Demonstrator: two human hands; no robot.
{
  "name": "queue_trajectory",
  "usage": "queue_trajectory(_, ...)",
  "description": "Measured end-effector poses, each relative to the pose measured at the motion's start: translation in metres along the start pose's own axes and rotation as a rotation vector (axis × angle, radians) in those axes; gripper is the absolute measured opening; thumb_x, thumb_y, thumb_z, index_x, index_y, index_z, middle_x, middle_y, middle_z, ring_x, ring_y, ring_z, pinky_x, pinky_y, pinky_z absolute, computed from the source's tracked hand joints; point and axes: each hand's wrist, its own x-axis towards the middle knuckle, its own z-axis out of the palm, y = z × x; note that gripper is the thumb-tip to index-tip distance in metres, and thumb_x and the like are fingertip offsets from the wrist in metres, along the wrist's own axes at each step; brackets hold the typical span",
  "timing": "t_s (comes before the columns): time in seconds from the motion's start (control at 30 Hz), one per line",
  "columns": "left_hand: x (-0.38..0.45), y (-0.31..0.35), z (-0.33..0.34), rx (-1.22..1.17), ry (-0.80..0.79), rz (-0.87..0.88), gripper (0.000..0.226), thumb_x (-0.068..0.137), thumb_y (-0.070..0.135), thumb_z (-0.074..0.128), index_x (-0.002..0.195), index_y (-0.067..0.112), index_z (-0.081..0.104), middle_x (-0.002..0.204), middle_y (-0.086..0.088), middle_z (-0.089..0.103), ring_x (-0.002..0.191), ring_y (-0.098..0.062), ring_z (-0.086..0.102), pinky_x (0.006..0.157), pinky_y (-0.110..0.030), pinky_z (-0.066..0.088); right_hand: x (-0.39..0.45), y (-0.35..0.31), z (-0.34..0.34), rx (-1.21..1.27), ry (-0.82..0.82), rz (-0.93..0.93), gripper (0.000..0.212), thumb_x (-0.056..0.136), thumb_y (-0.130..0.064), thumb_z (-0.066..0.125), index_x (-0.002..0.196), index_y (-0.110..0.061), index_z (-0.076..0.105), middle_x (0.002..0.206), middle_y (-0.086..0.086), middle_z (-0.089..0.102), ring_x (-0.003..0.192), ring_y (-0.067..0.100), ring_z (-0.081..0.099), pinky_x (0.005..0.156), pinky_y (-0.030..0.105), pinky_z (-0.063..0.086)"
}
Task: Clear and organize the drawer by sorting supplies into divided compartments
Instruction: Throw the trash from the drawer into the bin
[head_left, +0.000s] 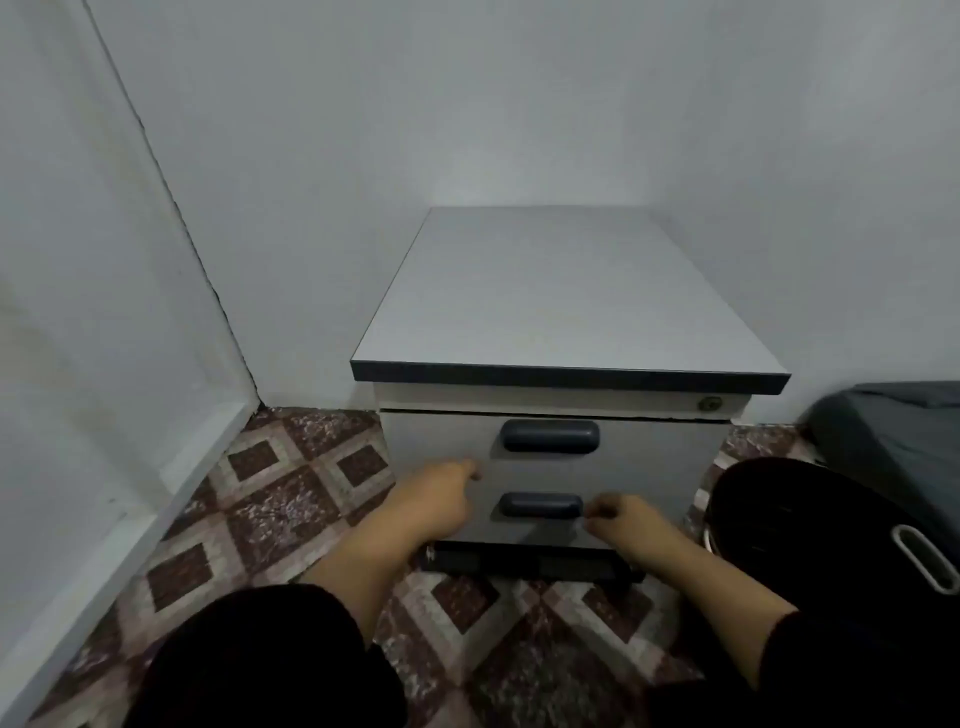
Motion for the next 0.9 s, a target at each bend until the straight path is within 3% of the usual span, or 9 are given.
queue_trajectory(0.07,0.008,0.0,-0.001,-0.035,0.032,0.001,0.043,0.092,0.017,0.046,0.135,0.027,0.046,0.135,-0.007,0.053,0.119,-0.027,0.052,0.099,-0.037,0.043,0.009,-0.002,0.007,0.204,0.009,0.073,0.014,0.094,-0.016,0.057,0.104,-0.008,0.062,0.103,0.018,0.063,0.087,0.026,0.057,0.064,0.029,0.042)
queue_trajectory(0.23,0.022,0.001,0.002,-0.162,0.111,-0.026,0.031,0.091,0.011,0.044,0.116,0.026,0.053,0.116,-0.006,0.06,0.101,-0.024,0.057,0.088,-0.041,0.051,0.022,-0.012,0.022,0.679,-0.036,0.31,0.02,0.095,-0.012,0.057,0.113,-0.007,0.051,0.117,0.015,0.054,0.106,0.032,0.054,0.082,0.043,0.046)
queue_trajectory(0.3,0.025,0.001,0.003,-0.146,0.144,-0.034,0.031,0.089,0.008,0.043,0.113,0.024,0.054,0.112,-0.006,0.061,0.098,-0.025,0.057,0.087,-0.041,0.051,0.026,-0.013,0.026,0.76,-0.046,0.326,0.014,0.092,-0.007,0.059,0.102,-0.011,0.052,0.115,0.014,0.056,0.105,0.029,0.053,0.086,0.045,0.046)
queue_trajectory(0.43,0.025,0.002,0.004,-0.105,0.195,-0.04,0.036,0.089,0.003,0.04,0.113,0.026,0.054,0.11,-0.006,0.061,0.098,-0.026,0.055,0.087,-0.04,0.049,0.03,-0.012,0.037,0.99,-0.11,0.323,0.025,0.088,0.005,0.058,0.098,-0.016,0.048,0.102,0.008,0.058,0.097,0.023,0.055,0.087,0.042,0.045)
queue_trajectory(0.5,0.024,0.001,0.004,-0.09,0.198,-0.034,0.038,0.088,0.003,0.04,0.114,0.027,0.053,0.111,-0.007,0.06,0.101,-0.027,0.054,0.088,-0.041,0.048,0.028,-0.013,0.043,1.018,-0.134,0.303,0.027,0.085,0.009,0.057,0.092,-0.015,0.047,0.099,0.009,0.059,0.092,0.022,0.057,0.074,0.036,0.047)
queue_trajectory(0.57,0.023,-0.002,0.004,-0.085,0.193,-0.021,0.039,0.088,0.005,0.041,0.115,0.03,0.053,0.114,-0.007,0.06,0.105,-0.028,0.053,0.09,-0.041,0.047,0.025,-0.011,0.051,0.997,-0.144,0.28,0.031,0.081,0.01,0.059,0.103,-0.009,0.05,0.111,0.016,0.06,0.097,0.027,0.058,0.063,0.032,0.045)
queue_trajectory(0.7,0.022,-0.01,0.004,-0.067,0.16,-0.004,0.041,0.09,0.01,0.041,0.12,0.037,0.049,0.118,-0.007,0.058,0.11,-0.029,0.049,0.096,-0.043,0.043,0.018,-0.001,0.06,1.055,-0.165,0.285,0.052,0.073,0.012,0.064,0.114,-0.016,0.049,0.111,0.02,0.061,0.097,0.031,0.059,0.061,0.032,0.045)
queue_trajectory(0.83,0.02,-0.011,0.004,-0.031,0.158,0.027,0.045,0.09,0.01,0.044,0.125,0.038,0.046,0.123,-0.005,0.057,0.116,-0.028,0.046,0.098,-0.042,0.039,-0.003,0.008,0.059,1.057,-0.211,0.332,0.038,0.076,0.015,0.06,0.103,-0.01,0.051,0.11,0.026,0.062,0.089,0.029,0.06,0.059,0.03,0.048)
queue_trajectory(0.9,0.017,-0.007,0.005,-0.007,0.157,0.035,0.046,0.09,0.012,0.046,0.131,0.034,0.045,0.127,-0.006,0.055,0.118,-0.028,0.045,0.101,-0.042,0.038,-0.016,0.006,0.052,0.977,-0.242,0.349,0.033,0.08,0.013,0.058,0.102,-0.011,0.051,0.094,0.02,0.063,0.072,0.023,0.059,0.054,0.028,0.044)
